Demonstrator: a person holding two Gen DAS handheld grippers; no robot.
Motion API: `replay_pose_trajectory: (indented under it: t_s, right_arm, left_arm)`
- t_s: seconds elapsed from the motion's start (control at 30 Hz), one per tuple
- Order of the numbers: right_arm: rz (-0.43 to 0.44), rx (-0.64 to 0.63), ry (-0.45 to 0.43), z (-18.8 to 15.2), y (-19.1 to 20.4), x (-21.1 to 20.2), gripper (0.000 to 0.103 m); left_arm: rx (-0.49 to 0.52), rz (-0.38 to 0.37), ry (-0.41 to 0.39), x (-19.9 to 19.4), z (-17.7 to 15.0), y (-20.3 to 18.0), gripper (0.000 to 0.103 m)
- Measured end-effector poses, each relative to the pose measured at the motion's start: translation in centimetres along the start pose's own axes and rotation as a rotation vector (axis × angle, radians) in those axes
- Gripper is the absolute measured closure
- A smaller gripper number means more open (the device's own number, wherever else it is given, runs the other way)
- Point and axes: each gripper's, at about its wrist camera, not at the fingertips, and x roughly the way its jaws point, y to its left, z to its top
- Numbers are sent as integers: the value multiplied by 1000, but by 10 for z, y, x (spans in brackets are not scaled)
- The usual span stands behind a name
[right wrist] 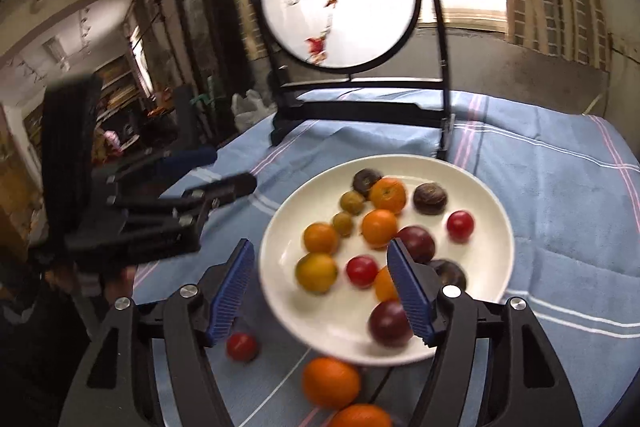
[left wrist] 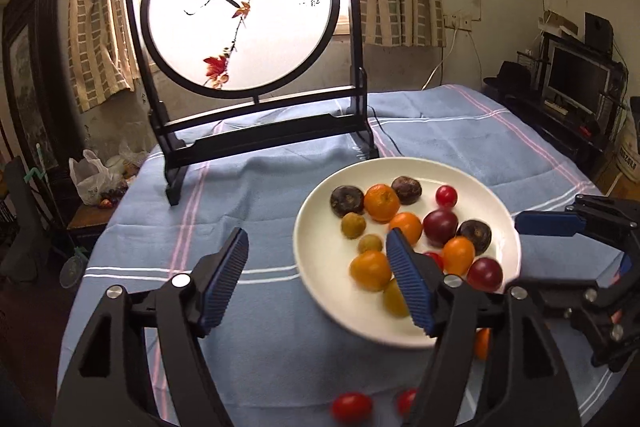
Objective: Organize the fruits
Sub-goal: 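Grasp a red tomato with the left tool while the right tool grasps another red tomato, then carry both red tomatoes over the plate and lower them in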
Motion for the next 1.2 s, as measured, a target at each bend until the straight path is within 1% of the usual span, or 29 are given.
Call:
replay_pose_trajectory:
  t_s: [0.07,0.1,0.13,0.17,0.23,0.3,0.33,0.37,0.43,0.47,0.53,0.63,0.7,0.8,0.83,0.87,0.9,0.97,1.0,1.03,1.2]
  right_arm:
    - [56,-36,92,-20,25,14,35]
    - [63,-51,135,-28,35,23,38]
    - [58,-78,176,-36,45,33,39]
    - [45,-96,200,-41,51,40,42]
    - [44,-94,241,-46,59,56,44]
    - [38,-96,265,-47,63,68,64]
    - [22,-88,268,-46,63,74,67]
    - [9,-83,277,-46,62,77,67]
    - [1,-71,282,-45,58,77,72]
    - [12,-63,279,-43,57,74,77]
    - [31,-52,248,-43,55,59,77]
    - [33,-26,194,-41,46,33,77]
    - [27,-22,170,-42,42,21,77]
    - [30,-17,167,-46,39,12,77]
    - [29,-17,166,-48,38,10,77]
    - [32,-12,165,-50,37,9,77]
    - [35,-5,163,-51,35,9,77]
    - [39,3,162,-54,31,9,77]
    - [40,10,160,-55,29,8,77]
    - [41,15,159,-56,28,8,77]
    - [27,24,156,-65,22,-2,77]
  left_arm:
    - [26,15,35,-8,-19,8,33]
    - [35,25,57,-10,-29,12,33]
    - [34,35,72,-12,-37,16,33]
    - [25,38,85,-15,-46,22,33]
    - [-1,28,104,-20,-59,34,33]
    - [-27,24,121,-24,-69,43,33]
    - [-31,26,127,-25,-72,46,33]
    - [-30,30,132,-26,-75,47,33]
    - [-22,25,137,-29,-80,47,33]
    - [-16,13,138,-30,-82,45,33]
    - [7,-21,147,-29,-84,37,33]
    - [63,-76,170,-22,-86,16,33]
    - [105,-90,198,-10,-89,0,33]
    - [140,-102,250,10,-95,-16,33]
    - [139,-106,267,15,-97,-19,35]
    - [134,-115,283,20,-98,-20,43]
    - [127,-126,299,24,-99,-21,48]
    - [102,-141,329,32,-101,-20,72]
    - [82,-149,333,33,-100,-18,73]
    - [71,-142,330,31,-99,-17,73]
    - [78,-132,258,3,-91,-20,73]
